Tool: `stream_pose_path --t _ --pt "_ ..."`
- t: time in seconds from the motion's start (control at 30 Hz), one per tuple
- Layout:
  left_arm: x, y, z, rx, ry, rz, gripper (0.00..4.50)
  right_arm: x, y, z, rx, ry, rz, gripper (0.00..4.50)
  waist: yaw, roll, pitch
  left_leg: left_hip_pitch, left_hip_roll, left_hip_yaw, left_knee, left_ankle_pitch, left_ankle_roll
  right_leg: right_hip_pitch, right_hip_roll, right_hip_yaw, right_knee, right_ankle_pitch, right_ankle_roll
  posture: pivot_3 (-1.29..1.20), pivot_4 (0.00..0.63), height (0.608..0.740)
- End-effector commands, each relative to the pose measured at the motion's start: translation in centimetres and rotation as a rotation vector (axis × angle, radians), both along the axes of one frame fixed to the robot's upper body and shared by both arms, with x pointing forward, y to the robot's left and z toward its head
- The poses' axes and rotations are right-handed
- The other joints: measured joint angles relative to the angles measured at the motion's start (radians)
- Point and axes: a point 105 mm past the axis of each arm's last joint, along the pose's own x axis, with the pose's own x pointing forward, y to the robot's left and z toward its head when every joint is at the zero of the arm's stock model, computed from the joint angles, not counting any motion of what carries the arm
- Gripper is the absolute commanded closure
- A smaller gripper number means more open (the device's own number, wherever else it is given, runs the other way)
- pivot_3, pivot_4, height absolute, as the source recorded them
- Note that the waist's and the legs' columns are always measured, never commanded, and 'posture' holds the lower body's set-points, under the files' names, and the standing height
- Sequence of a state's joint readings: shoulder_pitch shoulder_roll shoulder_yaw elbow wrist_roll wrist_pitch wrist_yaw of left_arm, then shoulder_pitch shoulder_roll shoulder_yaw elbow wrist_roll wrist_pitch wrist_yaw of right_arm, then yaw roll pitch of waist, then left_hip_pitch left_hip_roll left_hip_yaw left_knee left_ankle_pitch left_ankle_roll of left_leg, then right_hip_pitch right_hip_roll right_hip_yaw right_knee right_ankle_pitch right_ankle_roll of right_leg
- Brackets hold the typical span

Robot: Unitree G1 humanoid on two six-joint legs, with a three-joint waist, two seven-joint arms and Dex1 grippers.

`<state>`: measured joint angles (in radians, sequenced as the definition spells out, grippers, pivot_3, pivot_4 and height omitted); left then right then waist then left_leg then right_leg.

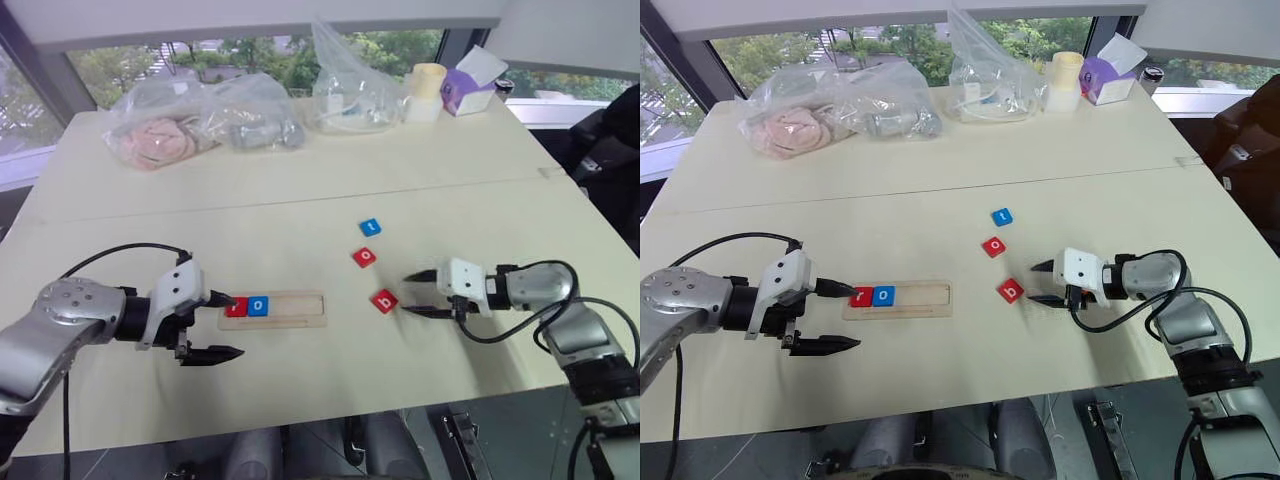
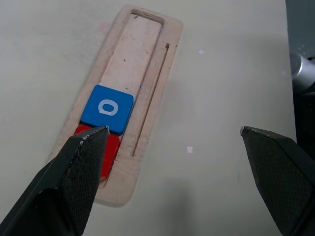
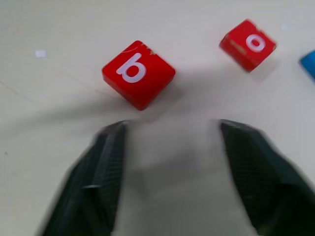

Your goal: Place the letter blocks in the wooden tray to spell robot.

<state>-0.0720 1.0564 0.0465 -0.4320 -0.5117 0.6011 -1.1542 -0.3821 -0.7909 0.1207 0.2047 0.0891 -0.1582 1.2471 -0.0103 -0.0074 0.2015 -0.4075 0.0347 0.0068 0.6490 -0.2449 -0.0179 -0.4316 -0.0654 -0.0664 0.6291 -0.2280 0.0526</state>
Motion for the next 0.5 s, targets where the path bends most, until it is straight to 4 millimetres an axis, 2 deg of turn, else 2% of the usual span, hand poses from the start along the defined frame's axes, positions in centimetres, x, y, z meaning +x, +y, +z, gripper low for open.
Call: stream_pose_path --t 0.03,0.17,0.33,0.5 --pt "0.1 0.0 0.4 -0.003 -0.023 -0.004 0.0 0.0 1.2 1.5 0.0 -0.045 0.103 1.61 -0.001 0.0 0.0 0.0 0.0 0.0 0.0 0.0 0.0 0.0 0.0 0.0 0.0 0.0 0.0 0.0 0.15 0.74" --pt "0.1 -0.1 0.3 -0.006 -0.026 0.004 0.0 -0.4 2.8 1.3 -0.071 -0.051 0.262 1.61 0.0 0.0 0.0 0.0 0.0 0.001 0.0 0.0 0.0 0.0 0.001 0.001 0.001 0.0 0.0 0.0 0.15 0.74" --pt "-0.1 -0.1 0.3 -0.014 -0.036 0.035 0.0 -0.9 3.4 0.1 -0.214 -0.029 0.465 1.61 -0.001 0.0 0.0 0.001 0.0 0.002 0.0 0.0 0.0 0.0 0.001 0.002 0.001 0.0 0.0 0.0 0.15 0.74" --pt "-0.5 -0.1 0.0 -0.023 -0.041 0.07 0.0 1.5 4.1 -0.2 -0.268 -0.022 0.482 1.61 -0.006 0.0 0.0 0.002 0.001 0.005 0.001 0.0 0.0 -0.001 0.001 0.004 0.002 0.001 -0.001 0.0 0.15 0.74"
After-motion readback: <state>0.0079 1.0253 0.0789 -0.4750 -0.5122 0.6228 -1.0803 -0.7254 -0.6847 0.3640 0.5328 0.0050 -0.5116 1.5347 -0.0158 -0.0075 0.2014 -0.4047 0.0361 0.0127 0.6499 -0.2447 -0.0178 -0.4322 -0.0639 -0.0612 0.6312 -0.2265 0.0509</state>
